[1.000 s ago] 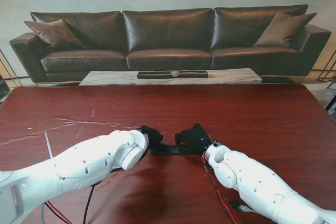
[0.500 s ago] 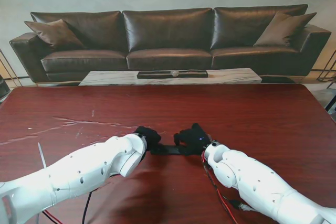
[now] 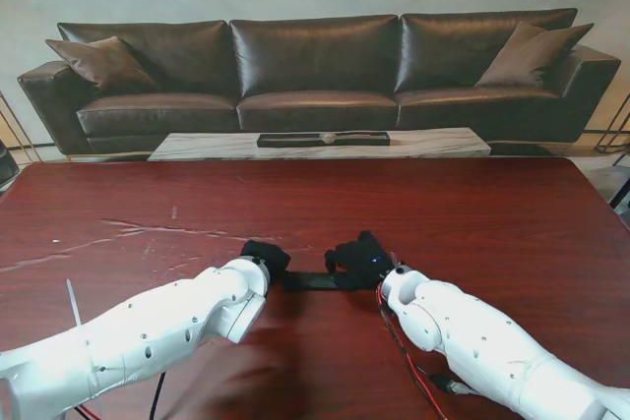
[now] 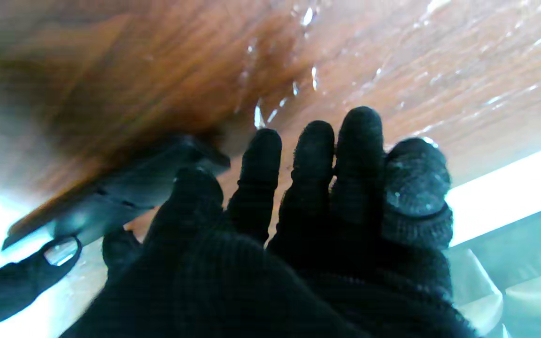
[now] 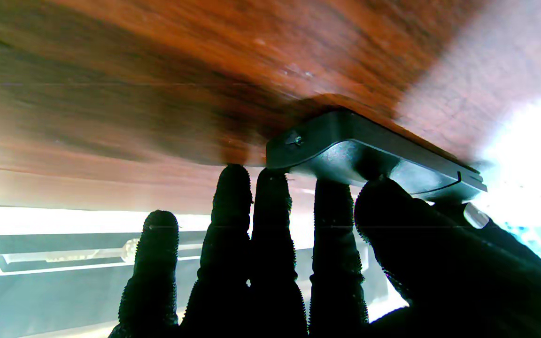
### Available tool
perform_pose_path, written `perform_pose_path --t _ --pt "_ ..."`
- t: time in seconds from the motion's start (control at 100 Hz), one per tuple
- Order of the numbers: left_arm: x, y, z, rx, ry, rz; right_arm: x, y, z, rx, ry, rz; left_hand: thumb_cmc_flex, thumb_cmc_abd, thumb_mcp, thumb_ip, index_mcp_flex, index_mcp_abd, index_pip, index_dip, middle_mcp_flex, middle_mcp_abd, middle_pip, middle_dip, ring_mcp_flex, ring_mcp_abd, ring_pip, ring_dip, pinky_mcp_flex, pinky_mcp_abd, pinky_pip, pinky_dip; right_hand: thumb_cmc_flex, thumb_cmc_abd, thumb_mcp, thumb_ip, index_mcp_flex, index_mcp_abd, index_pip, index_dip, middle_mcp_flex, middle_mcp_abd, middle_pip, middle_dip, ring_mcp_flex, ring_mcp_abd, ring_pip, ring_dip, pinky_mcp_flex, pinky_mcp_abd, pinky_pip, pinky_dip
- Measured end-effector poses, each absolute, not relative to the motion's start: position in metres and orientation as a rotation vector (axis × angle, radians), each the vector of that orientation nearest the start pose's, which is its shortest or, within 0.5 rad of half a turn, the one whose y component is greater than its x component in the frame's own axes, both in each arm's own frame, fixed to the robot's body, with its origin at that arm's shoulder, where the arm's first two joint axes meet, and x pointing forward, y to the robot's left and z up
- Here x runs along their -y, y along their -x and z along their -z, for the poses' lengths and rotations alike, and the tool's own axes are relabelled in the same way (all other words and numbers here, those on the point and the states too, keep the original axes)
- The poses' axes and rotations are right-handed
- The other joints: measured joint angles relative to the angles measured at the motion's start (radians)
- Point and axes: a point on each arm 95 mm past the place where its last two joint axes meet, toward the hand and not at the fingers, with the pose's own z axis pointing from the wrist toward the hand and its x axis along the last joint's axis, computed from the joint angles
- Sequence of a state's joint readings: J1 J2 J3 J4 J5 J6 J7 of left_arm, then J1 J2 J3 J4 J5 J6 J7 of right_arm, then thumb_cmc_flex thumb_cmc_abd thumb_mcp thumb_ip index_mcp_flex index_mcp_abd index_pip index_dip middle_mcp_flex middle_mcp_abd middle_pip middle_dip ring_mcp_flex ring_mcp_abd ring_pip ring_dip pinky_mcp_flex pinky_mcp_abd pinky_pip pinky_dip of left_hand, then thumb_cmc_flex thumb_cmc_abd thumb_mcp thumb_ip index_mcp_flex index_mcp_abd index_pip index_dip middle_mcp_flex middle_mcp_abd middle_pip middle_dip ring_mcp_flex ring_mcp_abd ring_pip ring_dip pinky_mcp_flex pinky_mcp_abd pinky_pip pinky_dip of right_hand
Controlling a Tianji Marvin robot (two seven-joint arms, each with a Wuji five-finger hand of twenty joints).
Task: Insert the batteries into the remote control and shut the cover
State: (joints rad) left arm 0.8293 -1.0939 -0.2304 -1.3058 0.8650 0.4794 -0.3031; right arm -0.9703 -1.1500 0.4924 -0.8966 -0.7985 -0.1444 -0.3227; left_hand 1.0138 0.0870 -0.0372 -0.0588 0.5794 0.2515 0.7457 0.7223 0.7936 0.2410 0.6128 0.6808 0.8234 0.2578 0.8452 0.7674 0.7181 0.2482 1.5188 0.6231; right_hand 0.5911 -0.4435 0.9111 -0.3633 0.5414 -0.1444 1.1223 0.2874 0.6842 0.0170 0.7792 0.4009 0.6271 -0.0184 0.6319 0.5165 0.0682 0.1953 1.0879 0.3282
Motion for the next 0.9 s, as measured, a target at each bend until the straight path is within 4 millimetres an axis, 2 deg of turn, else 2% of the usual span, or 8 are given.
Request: perform_pose_path --t 0.24,0.56,0.75,0.9 --pt "0.123 -0.462 0.357 -2.003 1.009 0.848 -0.053 -0.482 0.401 -1.829 -0.95 -1.495 -0.011 0.016 0.011 0.0 0.05 -0.03 0.131 0.019 0.084 0.0 0.071 0.031 0.08 -0.011 0.079 0.008 0.112 -0.018 0.102 -0.049 0.0 0.0 0.001 -0.001 0.0 0.0 0.0 0.0 0.0 0.0 0.0 -0.001 0.0 0.001 -0.001 0.0 0.0 0.0 0.0 0.0" --pt "0.128 -0.463 0.357 -2.002 1.023 0.865 -0.053 -0.482 0.401 -1.83 -0.947 -1.494 -0.011 0.017 0.011 0.0 0.057 -0.048 0.213 0.041 0.12 -0.001 0.11 0.055 0.113 -0.013 0.12 0.01 0.149 -0.018 0.139 -0.084 0.0 0.0 0.003 -0.001 0.0 0.0 0.0 0.0 0.001 0.0 0.0 -0.003 0.001 0.002 -0.001 -0.001 0.0 0.0 0.0 0.0" --pt "0.13 -0.462 0.358 -2.01 1.01 0.861 -0.053 -0.482 0.401 -1.83 -0.947 -1.494 -0.025 0.026 0.011 0.0 0.073 -0.057 0.239 0.042 0.162 -0.024 0.132 0.056 0.147 -0.023 0.133 0.01 0.188 -0.03 0.163 -0.106 0.0 0.0 0.003 -0.002 0.0 0.0 0.001 0.0 0.001 0.0 0.0 -0.003 0.001 0.002 -0.001 -0.001 0.0 0.0 0.0 0.0" --pt "0.132 -0.464 0.358 -2.014 1.017 0.857 -0.053 -0.482 0.401 -1.829 -0.947 -1.495 -0.028 0.032 0.011 0.0 0.12 -0.067 0.265 0.043 0.179 -0.03 0.143 0.06 0.16 -0.023 0.152 0.01 0.21 -0.03 0.182 -0.121 0.0 0.0 0.003 -0.002 0.0 0.0 0.001 0.0 0.001 0.0 0.0 -0.005 0.001 0.002 -0.001 -0.001 0.0 0.0 0.0 0.0"
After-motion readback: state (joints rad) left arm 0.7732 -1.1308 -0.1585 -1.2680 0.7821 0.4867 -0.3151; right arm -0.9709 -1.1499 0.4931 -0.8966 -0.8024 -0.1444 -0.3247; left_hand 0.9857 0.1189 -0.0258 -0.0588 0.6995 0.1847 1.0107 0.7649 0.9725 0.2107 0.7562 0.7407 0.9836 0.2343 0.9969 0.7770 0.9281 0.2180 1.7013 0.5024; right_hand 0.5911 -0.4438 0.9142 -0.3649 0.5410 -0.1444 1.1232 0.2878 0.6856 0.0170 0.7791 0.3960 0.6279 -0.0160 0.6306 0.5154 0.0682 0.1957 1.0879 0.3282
